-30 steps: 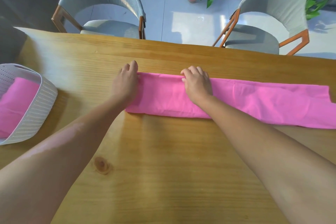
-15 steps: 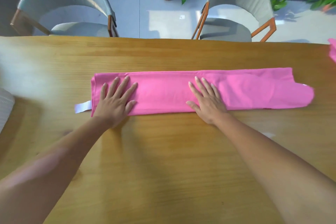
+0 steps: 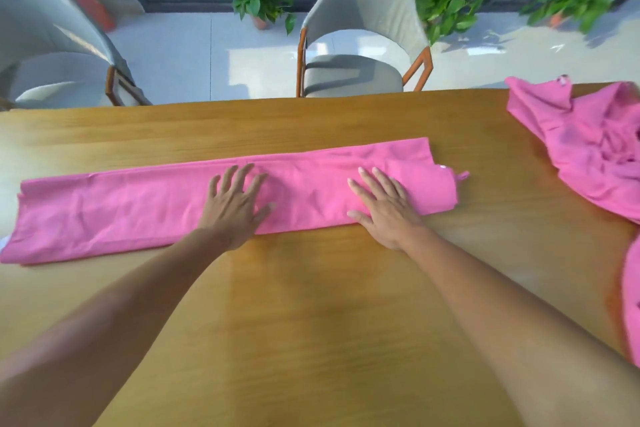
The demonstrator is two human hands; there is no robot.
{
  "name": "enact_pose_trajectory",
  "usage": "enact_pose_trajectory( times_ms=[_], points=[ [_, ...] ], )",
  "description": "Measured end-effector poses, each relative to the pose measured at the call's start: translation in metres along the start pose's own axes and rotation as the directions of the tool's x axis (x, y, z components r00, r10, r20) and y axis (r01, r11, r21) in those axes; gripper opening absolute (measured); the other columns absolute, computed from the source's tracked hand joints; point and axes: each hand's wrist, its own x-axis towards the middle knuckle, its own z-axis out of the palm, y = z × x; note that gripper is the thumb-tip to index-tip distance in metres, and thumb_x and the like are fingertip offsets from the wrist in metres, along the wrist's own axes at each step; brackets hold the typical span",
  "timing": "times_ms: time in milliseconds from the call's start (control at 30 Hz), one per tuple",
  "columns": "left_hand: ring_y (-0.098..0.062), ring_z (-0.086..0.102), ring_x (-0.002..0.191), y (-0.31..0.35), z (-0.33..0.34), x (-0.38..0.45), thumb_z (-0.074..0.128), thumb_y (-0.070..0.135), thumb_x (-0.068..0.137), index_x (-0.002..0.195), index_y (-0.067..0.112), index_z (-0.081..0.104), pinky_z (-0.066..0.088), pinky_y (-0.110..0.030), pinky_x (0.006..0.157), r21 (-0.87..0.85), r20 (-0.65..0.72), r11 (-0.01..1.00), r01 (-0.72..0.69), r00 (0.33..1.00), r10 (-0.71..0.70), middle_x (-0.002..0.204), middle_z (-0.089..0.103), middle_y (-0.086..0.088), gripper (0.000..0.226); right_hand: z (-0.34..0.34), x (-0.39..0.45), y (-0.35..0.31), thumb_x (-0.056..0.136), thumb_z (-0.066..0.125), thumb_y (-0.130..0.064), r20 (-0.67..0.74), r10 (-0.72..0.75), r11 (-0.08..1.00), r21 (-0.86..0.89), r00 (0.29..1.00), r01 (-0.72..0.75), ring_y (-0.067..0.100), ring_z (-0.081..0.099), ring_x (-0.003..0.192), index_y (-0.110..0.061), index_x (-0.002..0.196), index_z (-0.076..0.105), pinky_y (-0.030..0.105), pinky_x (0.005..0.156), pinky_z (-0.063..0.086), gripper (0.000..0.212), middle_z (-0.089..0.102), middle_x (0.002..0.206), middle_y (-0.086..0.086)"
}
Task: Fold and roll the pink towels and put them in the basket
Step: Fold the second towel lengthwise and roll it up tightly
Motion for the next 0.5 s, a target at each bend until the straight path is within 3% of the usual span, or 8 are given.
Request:
enact_pose_trajectory(
  times_ms=[167, 267, 367, 500],
  points=[
    [-0.027, 0.021, 0.151, 0.093, -0.006, 0.046, 0.041, 0.050, 0.102, 0.157, 0.021, 0.027, 0.019, -0.052, 0.121, -0.063, -0.022, 0.993, -0.103, 0.995, 0.101, 0.164, 0.024, -0.005, 0.065, -0.010, -0.006, 0.084, 0.104, 0.026, -0.049, -0.185, 0.086, 0.996, 0.041, 0.979, -0.079, 0.022, 0.008, 0.154, -0.023, 0.158, 0.022, 0.044, 0.124, 0.004, 0.060, 0.016, 0.166, 0.002],
    [-0.025, 0.025, 0.150, 0.132, -0.011, 0.076, 0.045, 0.042, 0.104, 0.158, 0.021, 0.027, 0.020, -0.049, 0.122, -0.129, -0.024, 0.984, -0.123, 0.992, 0.121, 0.164, 0.028, -0.003, 0.061, -0.020, -0.003, 0.126, 0.103, 0.042, -0.041, -0.250, 0.151, 0.988, 0.069, 0.956, -0.138, 0.029, 0.036, 0.140, -0.015, 0.145, 0.044, 0.045, 0.118, 0.021, 0.049, 0.050, 0.146, 0.010],
    [-0.028, 0.035, 0.143, 0.156, -0.017, 0.104, 0.046, 0.041, 0.104, 0.154, 0.022, 0.037, 0.024, -0.049, 0.118, -0.146, 0.008, 0.983, -0.109, 0.994, 0.111, 0.156, 0.041, -0.005, 0.053, -0.027, 0.000, 0.154, 0.098, 0.050, -0.051, -0.226, 0.237, 0.966, 0.156, 0.945, -0.205, 0.028, 0.052, 0.118, -0.017, 0.123, 0.059, 0.042, 0.103, 0.033, 0.043, 0.065, 0.121, 0.005],
    [-0.032, 0.046, 0.123, 0.173, -0.025, 0.130, 0.052, 0.051, 0.100, 0.130, 0.019, 0.058, 0.034, -0.049, 0.104, -0.081, 0.093, 0.995, -0.055, 0.994, 0.063, 0.127, 0.055, -0.008, 0.044, -0.037, -0.003, 0.167, 0.088, 0.064, -0.058, -0.052, 0.297, 0.861, 0.446, 0.954, -0.244, 0.020, 0.057, 0.089, -0.025, 0.102, 0.060, 0.036, 0.088, 0.037, 0.036, 0.065, 0.091, -0.003]
  ],
)
